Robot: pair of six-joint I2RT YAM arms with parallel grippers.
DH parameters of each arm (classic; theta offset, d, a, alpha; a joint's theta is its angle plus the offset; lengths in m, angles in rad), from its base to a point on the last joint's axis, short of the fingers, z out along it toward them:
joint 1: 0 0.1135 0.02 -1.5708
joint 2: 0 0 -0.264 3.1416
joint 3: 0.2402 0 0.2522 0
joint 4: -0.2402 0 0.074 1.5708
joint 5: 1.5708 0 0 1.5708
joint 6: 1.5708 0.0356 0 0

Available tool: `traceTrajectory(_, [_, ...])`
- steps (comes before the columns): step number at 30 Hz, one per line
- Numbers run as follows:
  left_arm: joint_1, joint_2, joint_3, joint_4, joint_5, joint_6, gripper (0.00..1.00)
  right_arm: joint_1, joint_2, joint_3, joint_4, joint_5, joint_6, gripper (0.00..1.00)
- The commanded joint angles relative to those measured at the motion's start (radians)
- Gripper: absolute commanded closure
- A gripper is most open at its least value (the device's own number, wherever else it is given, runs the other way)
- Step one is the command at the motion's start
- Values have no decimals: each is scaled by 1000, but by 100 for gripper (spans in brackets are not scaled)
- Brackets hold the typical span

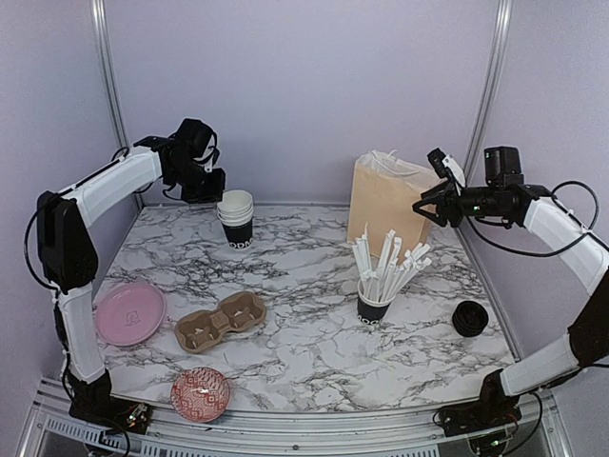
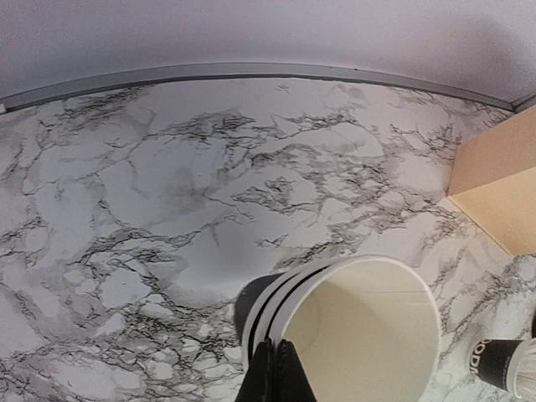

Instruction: Pack the takeout coffee

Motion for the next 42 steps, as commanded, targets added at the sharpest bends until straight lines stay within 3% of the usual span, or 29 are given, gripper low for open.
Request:
traceTrajectory(1, [30, 0, 13, -13, 72, 20, 100, 6, 0, 32, -13, -20, 1, 50])
traceTrajectory(2, [55, -6, -28, 11, 131, -64, 100, 5, -1, 30, -12, -20, -1, 50])
traceTrajectory(3, [20, 2, 6, -38, -85, -54, 100, 5, 0, 28, -11, -19, -1, 50])
traceTrajectory(4, [-11, 10, 39, -71, -193, 3, 100, 6, 1, 27, -10, -18, -1, 50])
traceTrajectory(5, [16, 2, 15, -32, 5, 17, 100, 6, 2, 28, -10, -19, -1, 50])
traceTrajectory(6, [42, -11, -31, 5, 109, -54, 100, 8, 2, 28, -10, -21, -1, 50])
traceTrajectory(7, [11, -9, -15, -28, -132, -37, 100, 7, 3, 29, -10, -20, -1, 50])
traceTrajectory(8, [-14, -1, 27, -56, -138, 3, 100, 7, 5, 30, -10, -21, -1, 50])
traceTrajectory(9, [25, -6, 13, -19, 243, -10, 100, 8, 6, 33, -11, -22, 0, 50])
traceTrajectory(10, [67, -30, -73, 121, 454, -110, 100, 9, 7, 36, -14, -24, -1, 50])
traceTrajectory(11, [56, -45, -88, 110, 203, -115, 100, 11, 8, 38, -16, -24, -2, 50])
traceTrajectory(12, [-3, -25, 34, -21, -208, -45, 100, 13, 10, 40, -17, -24, -3, 50])
traceTrajectory(13, [-21, 4, 84, -87, -180, 10, 100, 18, 13, 45, -18, -25, -5, 50])
traceTrajectory(14, [41, 11, 47, -64, 196, -4, 100, 26, 15, 50, -22, -23, -9, 50])
traceTrajectory(15, [74, 0, 11, -19, 178, -85, 100, 39, 18, 58, -29, -17, -15, 50])
traceTrajectory(16, [13, -5, 43, -77, -137, -62, 100, 54, 21, 68, -37, -6, -22, 50])
traceTrajectory(17, [1, -1, 63, -97, -180, -4, 100, 73, 26, 80, -45, 10, -31, 50])
traceTrajectory(18, [51, -4, 30, -48, 156, -8, 100, 99, 32, 91, -55, 30, -42, 50])
traceTrajectory(19, [72, -20, -27, -6, 267, -81, 100, 126, 39, 105, -68, 51, -56, 50])
traceTrajectory(20, [26, -26, -13, -51, -9, -63, 100, 153, 46, 119, -80, 62, -66, 49])
traceTrajectory(21, [-1, -27, 6, -78, -168, -18, 100, 182, 55, 140, -92, 62, -68, 48])
traceTrajectory(23, [74, -46, -80, 6, 316, -56, 100, 222, 85, 197, -125, 28, -69, 47])
traceTrajectory(24, [62, -62, -109, 21, 276, -68, 100, 245, 98, 236, -144, 10, -72, 46])
traceTrajectory(26, [26, -64, -88, -45, 58, 8, 100, 300, 139, 305, -163, 1, -82, 47])
traceTrajectory(33, [-21, -89, -94, -62, 168, 104, 100, 550, 334, 483, -189, 155, -265, 65])
traceTrajectory(42, [-149, -101, -47, -93, 300, 147, 100, 746, 455, 578, -205, 261, -447, 63])
